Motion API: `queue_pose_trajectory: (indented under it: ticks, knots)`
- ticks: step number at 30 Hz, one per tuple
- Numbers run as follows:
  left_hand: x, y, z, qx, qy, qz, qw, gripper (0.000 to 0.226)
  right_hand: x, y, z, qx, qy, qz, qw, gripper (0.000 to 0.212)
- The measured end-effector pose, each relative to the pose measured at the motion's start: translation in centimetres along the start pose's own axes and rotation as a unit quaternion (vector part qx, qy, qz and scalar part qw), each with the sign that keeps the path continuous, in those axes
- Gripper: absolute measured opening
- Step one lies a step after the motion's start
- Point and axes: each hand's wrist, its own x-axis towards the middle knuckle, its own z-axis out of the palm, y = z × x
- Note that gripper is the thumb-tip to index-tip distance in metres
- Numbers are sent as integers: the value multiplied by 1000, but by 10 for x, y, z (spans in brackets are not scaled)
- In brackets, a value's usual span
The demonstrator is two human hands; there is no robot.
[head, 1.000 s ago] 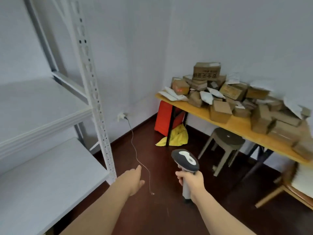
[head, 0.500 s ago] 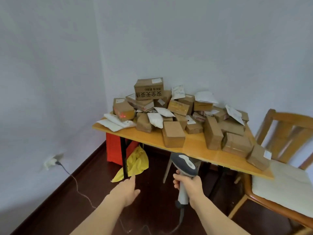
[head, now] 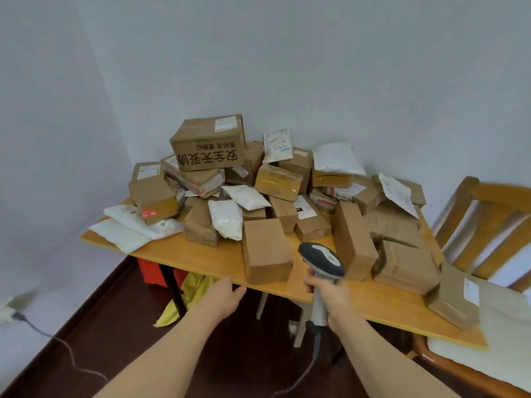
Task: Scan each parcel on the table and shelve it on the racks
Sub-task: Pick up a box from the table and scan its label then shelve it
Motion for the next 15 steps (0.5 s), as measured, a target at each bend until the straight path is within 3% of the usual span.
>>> queue_pose_trajectory:
  ticks: [7, 11, 15]
  knots:
    - [79, 52, 19, -128, 23, -127, 983, 64, 125, -6, 12, 5, -45, 71, 996, 19]
    - [111, 63, 32, -227, 47, -172, 957, 63, 160, -5, 15, 0, -85, 107, 991, 15]
    - [121, 67, 43, -233, 66, -192, 951, 67, 167, -1, 13, -3, -121, 119, 985, 17]
